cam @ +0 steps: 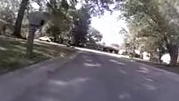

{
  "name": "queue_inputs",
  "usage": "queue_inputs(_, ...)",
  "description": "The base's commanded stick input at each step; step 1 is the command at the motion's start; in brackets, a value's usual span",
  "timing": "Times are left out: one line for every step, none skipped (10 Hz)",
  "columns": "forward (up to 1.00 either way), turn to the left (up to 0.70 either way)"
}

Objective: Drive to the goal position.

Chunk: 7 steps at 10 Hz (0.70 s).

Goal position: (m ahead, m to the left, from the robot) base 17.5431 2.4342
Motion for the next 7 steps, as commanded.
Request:
queue_inputs(1.0,0.0)
queue_inputs(1.0,0.0)
queue_inputs(1.0,0.0)
queue_inputs(1.0,0.0)
queue_inputs(1.0,0.0)
queue_inputs(1.0,0.0)
queue_inputs(1.0,0.0)
